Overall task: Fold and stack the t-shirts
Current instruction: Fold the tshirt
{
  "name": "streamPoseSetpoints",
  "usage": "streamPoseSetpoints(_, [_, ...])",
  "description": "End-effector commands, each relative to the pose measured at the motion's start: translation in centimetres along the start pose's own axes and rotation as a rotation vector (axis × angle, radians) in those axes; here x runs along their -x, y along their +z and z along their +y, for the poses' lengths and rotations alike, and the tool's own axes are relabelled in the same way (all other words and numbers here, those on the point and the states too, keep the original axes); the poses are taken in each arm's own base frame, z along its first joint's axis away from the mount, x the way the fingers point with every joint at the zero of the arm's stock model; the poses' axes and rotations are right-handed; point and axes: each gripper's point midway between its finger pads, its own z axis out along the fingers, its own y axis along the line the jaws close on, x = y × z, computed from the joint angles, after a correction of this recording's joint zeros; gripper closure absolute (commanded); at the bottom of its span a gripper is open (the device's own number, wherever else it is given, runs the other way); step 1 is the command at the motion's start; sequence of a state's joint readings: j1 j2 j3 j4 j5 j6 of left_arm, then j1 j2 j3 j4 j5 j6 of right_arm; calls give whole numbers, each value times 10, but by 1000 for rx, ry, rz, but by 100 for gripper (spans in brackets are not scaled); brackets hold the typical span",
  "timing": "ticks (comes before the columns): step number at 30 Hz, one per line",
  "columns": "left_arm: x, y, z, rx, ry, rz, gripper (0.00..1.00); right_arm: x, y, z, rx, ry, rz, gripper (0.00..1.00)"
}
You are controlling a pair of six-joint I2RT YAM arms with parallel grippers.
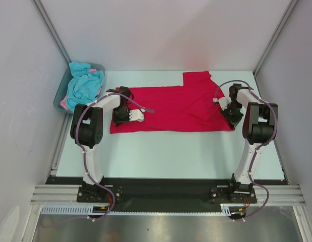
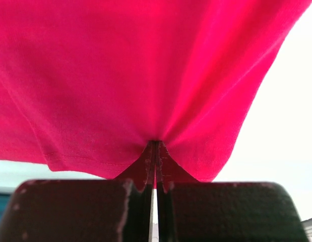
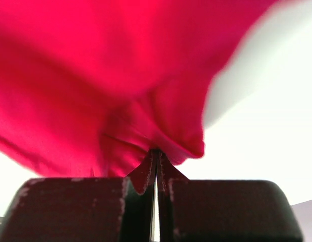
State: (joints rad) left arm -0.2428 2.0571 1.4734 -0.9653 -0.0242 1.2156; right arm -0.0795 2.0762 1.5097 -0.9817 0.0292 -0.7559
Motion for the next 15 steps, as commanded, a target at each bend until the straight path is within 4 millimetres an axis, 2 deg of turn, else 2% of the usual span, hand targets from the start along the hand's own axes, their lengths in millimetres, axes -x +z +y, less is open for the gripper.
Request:
streamPoseSetpoints(1, [-51,23,-21,-105,-19,142,100,-16,19,-46,-99,31,36,100])
streamPoseSetpoints(6, [-46,23,-12,-86,-40,123,100,-23,21,-48,-94,33,54,100])
streamPoseSetpoints(8, [-45,21,-8,-74,-49,120,90,-20,21,-46,-88,31,46,100])
streamPoseSetpoints(10, [-45,20,-7,-68,-48,119,85,-20,22,-44,-83,31,49,99])
streamPoseSetpoints(11, [-45,19,-6,-64,-43,118,62,-17,22,-42,-79,28,47,98])
streamPoseSetpoints(12, [-45,18,-5,-58,-45,117,62,-17,22,-41,-77,27,48,98])
streamPoseSetpoints(13, [-45,18,-4,-52,-44,115,33,-15,21,-40,-74,24,45,97])
streamPoseSetpoints(15, [-44,17,-4,-48,-48,111,27,-11,16,-38,-79,20,34,93])
